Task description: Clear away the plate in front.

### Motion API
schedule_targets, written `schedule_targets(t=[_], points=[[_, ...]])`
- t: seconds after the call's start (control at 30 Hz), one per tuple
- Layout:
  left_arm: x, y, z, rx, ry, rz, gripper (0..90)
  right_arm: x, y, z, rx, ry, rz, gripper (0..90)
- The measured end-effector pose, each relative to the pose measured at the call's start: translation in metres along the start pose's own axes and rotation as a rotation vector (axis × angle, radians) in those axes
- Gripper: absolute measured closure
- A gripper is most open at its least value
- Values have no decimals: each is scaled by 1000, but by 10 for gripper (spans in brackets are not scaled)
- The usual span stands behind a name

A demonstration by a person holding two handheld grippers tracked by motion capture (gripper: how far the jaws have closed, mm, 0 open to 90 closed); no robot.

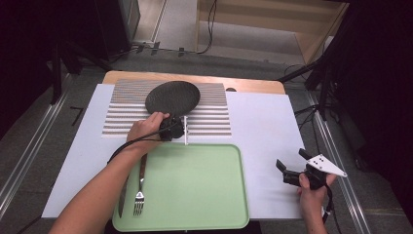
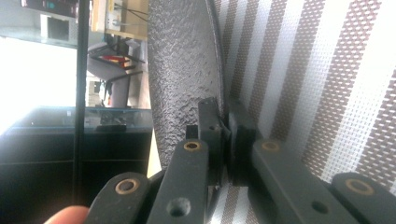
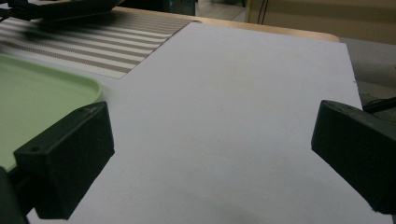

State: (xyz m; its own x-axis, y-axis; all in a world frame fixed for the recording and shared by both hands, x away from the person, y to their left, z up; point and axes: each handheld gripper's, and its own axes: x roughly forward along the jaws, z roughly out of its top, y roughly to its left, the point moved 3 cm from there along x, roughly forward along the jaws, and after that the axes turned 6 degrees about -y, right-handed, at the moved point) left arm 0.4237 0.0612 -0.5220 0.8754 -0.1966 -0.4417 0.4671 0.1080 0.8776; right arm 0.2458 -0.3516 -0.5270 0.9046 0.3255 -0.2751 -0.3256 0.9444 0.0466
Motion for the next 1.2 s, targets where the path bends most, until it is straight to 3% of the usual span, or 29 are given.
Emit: schedule_targets(t=[0.53, 1.2], points=[[-4, 3, -3, -16, 9, -5, 868, 0, 0, 0, -1, 1, 0, 0], [-22, 3, 0, 5, 1, 29, 868, 0, 0, 0, -2, 2, -1, 0]])
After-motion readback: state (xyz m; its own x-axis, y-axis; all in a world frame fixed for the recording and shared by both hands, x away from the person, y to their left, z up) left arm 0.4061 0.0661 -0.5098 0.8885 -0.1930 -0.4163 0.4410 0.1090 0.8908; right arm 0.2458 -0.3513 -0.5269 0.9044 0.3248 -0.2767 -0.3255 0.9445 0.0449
